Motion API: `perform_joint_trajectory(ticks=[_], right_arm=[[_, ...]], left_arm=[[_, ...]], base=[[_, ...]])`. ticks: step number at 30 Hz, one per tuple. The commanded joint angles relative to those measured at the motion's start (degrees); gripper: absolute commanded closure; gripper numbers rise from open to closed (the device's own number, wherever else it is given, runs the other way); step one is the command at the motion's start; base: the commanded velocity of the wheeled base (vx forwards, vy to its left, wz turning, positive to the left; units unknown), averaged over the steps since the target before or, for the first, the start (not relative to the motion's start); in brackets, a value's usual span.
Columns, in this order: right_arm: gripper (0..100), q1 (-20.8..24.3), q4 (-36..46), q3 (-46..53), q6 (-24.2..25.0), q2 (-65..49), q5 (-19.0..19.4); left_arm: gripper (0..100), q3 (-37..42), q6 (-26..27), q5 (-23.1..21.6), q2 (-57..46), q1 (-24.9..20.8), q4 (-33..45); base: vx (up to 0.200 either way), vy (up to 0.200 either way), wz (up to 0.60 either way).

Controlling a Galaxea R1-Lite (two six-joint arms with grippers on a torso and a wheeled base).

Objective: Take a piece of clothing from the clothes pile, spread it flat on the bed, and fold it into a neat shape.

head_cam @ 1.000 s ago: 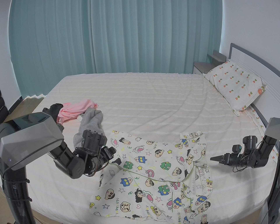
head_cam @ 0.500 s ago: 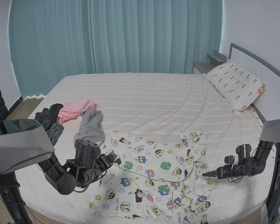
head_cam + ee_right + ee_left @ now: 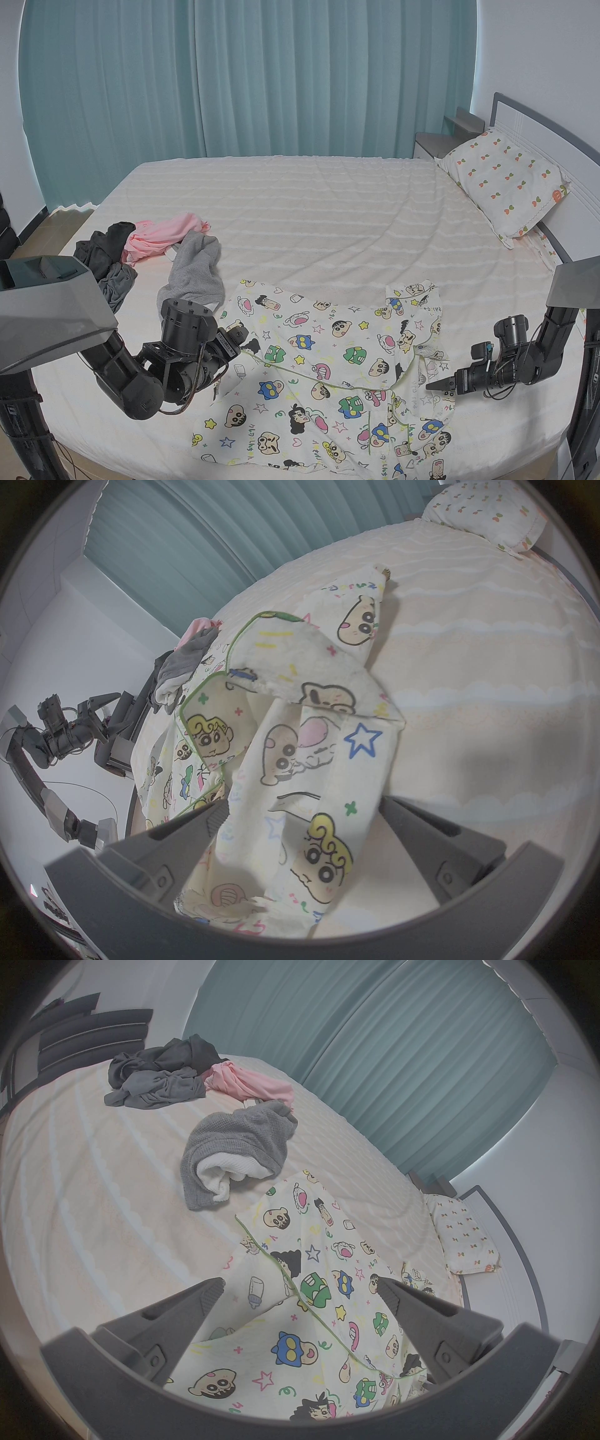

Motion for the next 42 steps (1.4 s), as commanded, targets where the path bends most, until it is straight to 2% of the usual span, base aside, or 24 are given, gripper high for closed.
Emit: perform_joint_trajectory(ticks=[1,9,11,22,42], right_arm=[[100,0.2,-0.1,0.2,0.0,0.0,0.0],[100,-0.4,-0.1,0.5,0.4,-0.4,-0.8],[100,-2.4,-0.2,0.2,0.4,-0.7,-2.5],[100,-11.8,-0.3,0.6,0.0,-3.6,-3.0],[100,-19.3,0.2,-4.1,-0.3,-2.9,-3.6]], left_arm=[[0,0.0,0.0,0.7,0.1,-0.8,0.0],[0,0.1,0.0,2.3,0.1,-0.8,0.1],[0,0.1,0.2,3.6,-0.2,-0.8,0.1],[0,0.7,0.3,3.8,0.0,-0.8,0.1],[0,2.6,0.2,3.7,0.2,-0.8,0.2]], base=[[0.0,0.0,0.0],[0.0,0.0,0.0],[0.0,0.0,0.0],[0.0,0.0,0.0],[0.0,0.0,0.0]])
